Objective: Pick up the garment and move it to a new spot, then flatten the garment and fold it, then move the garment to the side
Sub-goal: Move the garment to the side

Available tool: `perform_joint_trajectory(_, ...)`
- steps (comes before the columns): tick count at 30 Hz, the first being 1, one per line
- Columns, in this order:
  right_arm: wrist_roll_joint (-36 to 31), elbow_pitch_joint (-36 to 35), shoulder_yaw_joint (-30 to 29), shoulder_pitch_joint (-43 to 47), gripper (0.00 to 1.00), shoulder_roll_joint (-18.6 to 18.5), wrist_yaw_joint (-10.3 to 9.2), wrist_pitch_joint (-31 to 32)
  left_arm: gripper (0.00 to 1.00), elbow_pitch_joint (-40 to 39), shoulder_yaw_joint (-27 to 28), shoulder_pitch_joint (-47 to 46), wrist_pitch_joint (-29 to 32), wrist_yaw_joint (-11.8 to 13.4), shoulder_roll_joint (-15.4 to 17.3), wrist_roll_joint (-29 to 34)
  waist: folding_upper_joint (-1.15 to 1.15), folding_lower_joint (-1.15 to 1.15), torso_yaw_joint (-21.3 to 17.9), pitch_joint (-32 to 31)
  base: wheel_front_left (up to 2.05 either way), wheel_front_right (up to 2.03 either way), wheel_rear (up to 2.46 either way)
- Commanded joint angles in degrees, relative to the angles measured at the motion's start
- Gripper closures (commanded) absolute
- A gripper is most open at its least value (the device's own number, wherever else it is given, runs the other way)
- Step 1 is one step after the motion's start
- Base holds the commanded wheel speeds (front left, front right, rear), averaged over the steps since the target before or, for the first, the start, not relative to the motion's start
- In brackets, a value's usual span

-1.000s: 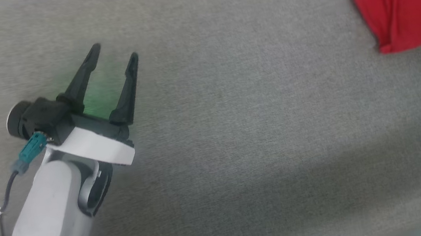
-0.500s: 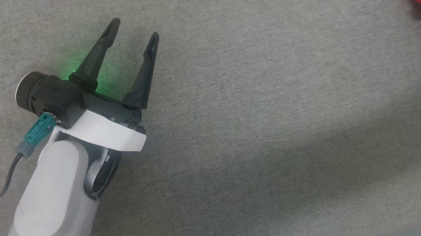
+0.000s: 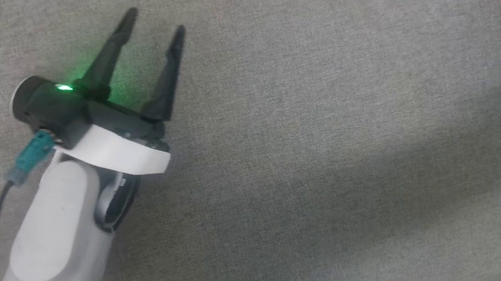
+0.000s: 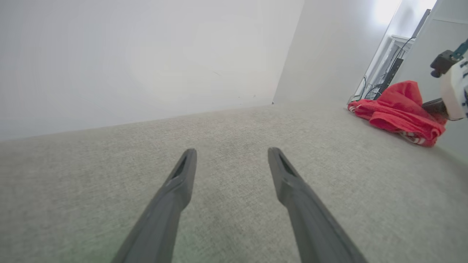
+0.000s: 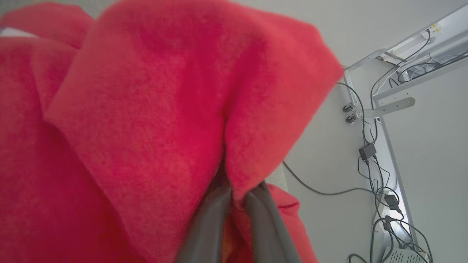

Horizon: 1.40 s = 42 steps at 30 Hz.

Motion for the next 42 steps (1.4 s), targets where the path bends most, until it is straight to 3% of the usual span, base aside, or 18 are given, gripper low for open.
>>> perform_joint_trajectory(1,-0.29,0.29,-0.12,-0.89,0.42,0.31,-0.02,0.27,0.00,0.99,0.69,1.50,0.17,0.21,0.82,-0.72,0.00,0.00,-0.11,-0.44,0.00,0.00,0.00)
perform_joint_trajectory(2,-0.41,0.55,-0.14,-1.12,0.07,0.32,-0.02,0.28,0.00,0.93,0.82,1.78,0.17,0.20,0.97,-0.67,0.00,0.00,-0.18,-0.77,0.00,0.00,0.00)
perform_joint_trajectory(3,-0.68,0.72,-0.01,-1.23,0.00,0.24,-0.02,0.31,0.00,0.72,0.85,1.99,0.17,0.20,1.03,-1.06,0.00,0.00,-0.26,-1.12,0.00,0.00,0.00)
perform_joint_trajectory(13,0.38,1.12,1.61,-1.93,0.00,1.59,-0.02,-1.78,0.00,-1.57,4.96,5.29,0.11,0.17,0.04,-2.84,0.00,0.00,-0.25,-5.70,0.00,0.00,0.00)
perform_joint_trajectory(23,4.97,-1.44,5.41,0.81,0.00,6.22,-0.02,-9.56,0.00,-3.04,12.03,10.35,0.11,0.14,-1.93,1.96,0.00,0.00,0.83,-12.20,0.00,0.00,0.00)
perform_joint_trajectory(33,10.26,-6.86,10.33,9.90,0.00,9.30,-0.02,-21.07,0.00,-3.16,19.15,17.46,0.10,0.14,-4.15,5.63,0.00,0.00,3.73,-20.07,0.00,0.00,0.00)
perform_joint_trajectory(42,13.15,-13.89,11.82,19.72,0.00,10.70,-0.02,-24.59,0.00,-2.42,23.75,24.52,0.10,0.14,-4.86,7.10,0.00,0.00,5.80,-24.92,0.00,0.00,0.00)
